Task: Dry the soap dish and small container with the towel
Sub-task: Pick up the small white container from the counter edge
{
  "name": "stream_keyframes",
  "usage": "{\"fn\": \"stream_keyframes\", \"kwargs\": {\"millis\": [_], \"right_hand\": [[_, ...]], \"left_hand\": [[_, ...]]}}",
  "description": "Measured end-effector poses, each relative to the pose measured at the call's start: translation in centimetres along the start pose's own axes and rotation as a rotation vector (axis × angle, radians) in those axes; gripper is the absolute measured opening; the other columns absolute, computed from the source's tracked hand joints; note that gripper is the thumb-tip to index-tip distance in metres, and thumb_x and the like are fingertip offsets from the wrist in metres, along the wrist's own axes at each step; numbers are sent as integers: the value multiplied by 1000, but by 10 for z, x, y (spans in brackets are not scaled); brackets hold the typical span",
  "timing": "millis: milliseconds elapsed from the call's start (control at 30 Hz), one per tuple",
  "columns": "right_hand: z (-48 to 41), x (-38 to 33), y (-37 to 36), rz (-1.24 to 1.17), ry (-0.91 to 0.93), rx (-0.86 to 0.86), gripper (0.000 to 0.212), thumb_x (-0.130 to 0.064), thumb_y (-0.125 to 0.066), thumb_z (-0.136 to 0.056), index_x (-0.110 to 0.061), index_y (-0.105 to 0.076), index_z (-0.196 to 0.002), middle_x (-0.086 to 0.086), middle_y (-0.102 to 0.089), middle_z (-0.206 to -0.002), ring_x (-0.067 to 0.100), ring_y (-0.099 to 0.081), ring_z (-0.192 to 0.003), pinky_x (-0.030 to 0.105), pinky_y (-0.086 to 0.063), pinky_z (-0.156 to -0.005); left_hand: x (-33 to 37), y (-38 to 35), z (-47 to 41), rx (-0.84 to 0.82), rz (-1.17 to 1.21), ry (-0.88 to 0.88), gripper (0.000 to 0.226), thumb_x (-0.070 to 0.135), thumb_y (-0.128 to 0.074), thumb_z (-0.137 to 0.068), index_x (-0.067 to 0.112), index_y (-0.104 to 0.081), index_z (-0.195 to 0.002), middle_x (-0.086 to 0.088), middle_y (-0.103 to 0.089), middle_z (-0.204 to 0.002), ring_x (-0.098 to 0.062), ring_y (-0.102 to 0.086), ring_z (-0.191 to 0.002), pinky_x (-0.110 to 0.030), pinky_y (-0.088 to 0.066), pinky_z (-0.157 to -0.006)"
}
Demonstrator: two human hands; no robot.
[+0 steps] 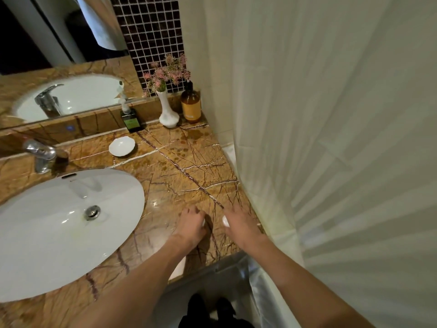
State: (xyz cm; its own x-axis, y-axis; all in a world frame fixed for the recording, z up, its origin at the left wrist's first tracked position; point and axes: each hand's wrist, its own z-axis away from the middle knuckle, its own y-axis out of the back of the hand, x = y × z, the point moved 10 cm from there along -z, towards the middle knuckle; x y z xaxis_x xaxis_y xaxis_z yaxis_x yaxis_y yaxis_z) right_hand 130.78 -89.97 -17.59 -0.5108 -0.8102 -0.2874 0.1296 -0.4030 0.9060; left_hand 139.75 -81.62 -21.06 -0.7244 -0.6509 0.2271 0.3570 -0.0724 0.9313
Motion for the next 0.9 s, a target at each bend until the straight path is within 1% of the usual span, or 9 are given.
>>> {"fn": "stream_keyframes", "kwargs": {"millis": [67, 200, 300, 367, 500, 633, 767, 833, 900], "right_hand": [[1, -4, -1, 5, 17, -11, 51, -11, -66, -87, -18, -48, -134, 18, -42, -140, 32, -54, -117, 40, -47, -98], [0, -13, -1, 20, 46, -10, 49, -9, -64, -88, -18, -49, -133, 17, -38, -143, 33, -47, -125, 40, -46, -101], [-4, -27, 5, 29, 91, 13, 48, -7, -64, -87, -19, -49, -132, 14, -39, -142, 29, -50, -119, 37, -48, -94], [-9, -40, 8, 26, 124, 16, 50, -7, -65, -87, -19, -49, -133, 13, -38, -142, 27, -50, -117, 35, -48, -90], [-25, -80, 16, 45, 249, 12, 54, -11, -63, -89, -17, -44, -139, 14, -36, -146, 31, -40, -131, 40, -42, -104], [-46, -132, 22, 46, 363, 18, 42, -12, -56, -93, -14, -47, -134, 16, -45, -135, 32, -46, -123, 41, -45, -99], [-66, -182, 14, 10, 433, 0, 42, -13, -57, -93, -15, -48, -134, 14, -45, -132, 31, -47, -120, 39, -45, -96], [-79, -203, 6, 23, 461, -21, 41, -14, -57, -92, -14, -48, -132, 15, -45, -129, 33, -46, -120, 41, -46, -98], [-95, -222, -2, 44, 487, -27, 38, -17, -56, -92, -14, -49, -129, 15, -47, -124, 33, -48, -116, 44, -47, -95]], "left_hand": [[-1, 0, 0, -10, 11, 9, 43, 21, -67, -80, 12, -57, -120, -11, -51, -125, -30, -42, -117, -41, -41, -100], [-6, 10, 4, 34, 82, 20, 45, 21, -69, -78, 13, -56, -121, -9, -51, -124, -25, -46, -112, -34, -43, -95], [-17, 26, 12, 88, 135, 45, 44, 19, -68, -78, 13, -55, -120, -9, -51, -120, -23, -48, -105, -31, -45, -89], [-30, 42, 20, 129, 188, 89, 45, 19, -69, -79, 13, -55, -121, -10, -51, -120, -22, -47, -105, -31, -46, -89], [-66, 83, 42, 269, 209, 194, 44, 29, -70, -80, 11, -57, -117, -11, -52, -115, -21, -47, -98, -28, -43, -83], [-108, 116, 65, 337, 238, 316, 45, 26, -69, -78, 7, -56, -117, -16, -51, -113, -29, -49, -100, -33, -43, -85], [-154, 129, 81, 334, 272, 405, 47, 23, -68, -76, 6, -57, -117, -19, -51, -115, -33, -49, -103, -37, -44, -89], [-178, 131, 83, 331, 285, 448, 48, 22, -68, -74, 5, -56, -118, -19, -51, -115, -34, -50, -103, -31, -42, -86], [-200, 133, 83, 342, 305, 479, 49, 22, -68, -74, 6, -56, -119, -18, -52, -114, -32, -50, -102, -26, -37, -81]]}}
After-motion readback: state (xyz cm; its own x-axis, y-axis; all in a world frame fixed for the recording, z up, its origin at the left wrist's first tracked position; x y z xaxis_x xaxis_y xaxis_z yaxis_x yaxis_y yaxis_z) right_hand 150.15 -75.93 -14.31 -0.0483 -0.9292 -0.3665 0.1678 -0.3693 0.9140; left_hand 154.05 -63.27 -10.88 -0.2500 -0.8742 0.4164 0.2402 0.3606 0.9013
